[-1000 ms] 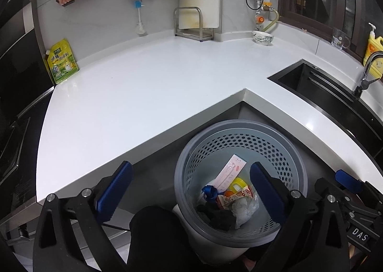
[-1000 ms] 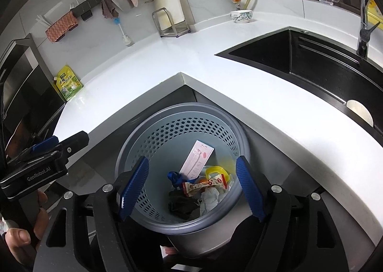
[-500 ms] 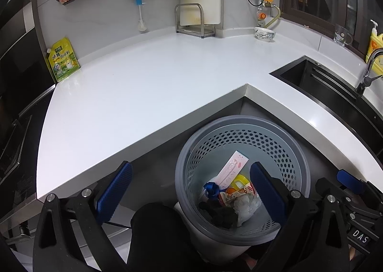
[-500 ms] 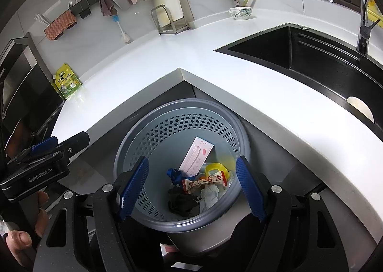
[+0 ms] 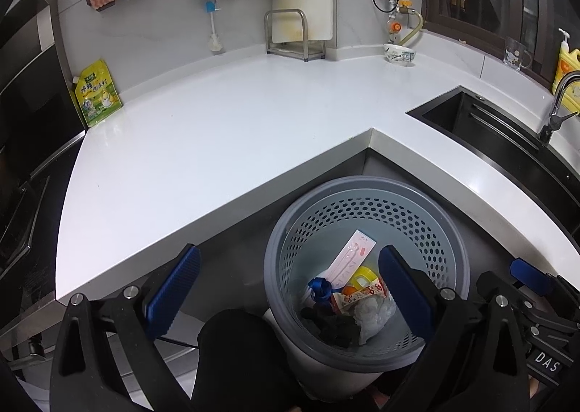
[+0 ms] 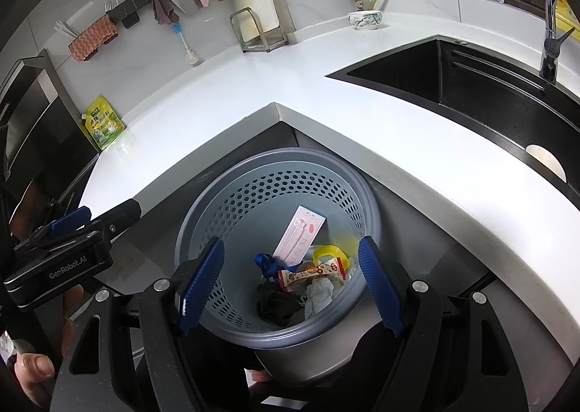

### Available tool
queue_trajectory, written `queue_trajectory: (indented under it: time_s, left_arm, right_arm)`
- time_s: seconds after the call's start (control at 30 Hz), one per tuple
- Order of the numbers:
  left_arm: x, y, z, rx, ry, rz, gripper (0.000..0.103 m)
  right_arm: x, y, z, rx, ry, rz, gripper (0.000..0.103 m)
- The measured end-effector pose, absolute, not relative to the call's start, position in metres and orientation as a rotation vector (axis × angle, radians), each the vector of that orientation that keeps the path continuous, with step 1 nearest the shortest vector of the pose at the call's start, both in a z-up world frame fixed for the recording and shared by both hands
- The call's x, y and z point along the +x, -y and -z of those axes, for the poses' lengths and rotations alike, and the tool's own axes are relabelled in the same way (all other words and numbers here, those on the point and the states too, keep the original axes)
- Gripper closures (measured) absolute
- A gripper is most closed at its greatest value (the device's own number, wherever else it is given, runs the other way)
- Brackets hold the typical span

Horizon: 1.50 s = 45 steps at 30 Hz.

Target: Collect trash

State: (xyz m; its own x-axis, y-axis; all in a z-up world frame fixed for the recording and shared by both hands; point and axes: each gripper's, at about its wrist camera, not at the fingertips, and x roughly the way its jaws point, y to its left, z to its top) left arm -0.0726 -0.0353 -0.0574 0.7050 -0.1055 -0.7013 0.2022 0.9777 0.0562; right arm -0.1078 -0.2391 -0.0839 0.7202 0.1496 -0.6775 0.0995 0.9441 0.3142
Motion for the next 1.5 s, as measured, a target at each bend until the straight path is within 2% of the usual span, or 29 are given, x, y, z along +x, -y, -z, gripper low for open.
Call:
queue_trajectory:
  time_s: [1.5]
  left_arm:
    - [-0.0737,0.0356,0.0613,0.14,-0.796,0.159,0.006]
  right_arm:
    - [-0.1137,0.2415,0.0843,0.35,-0.768,-0.03,0.03]
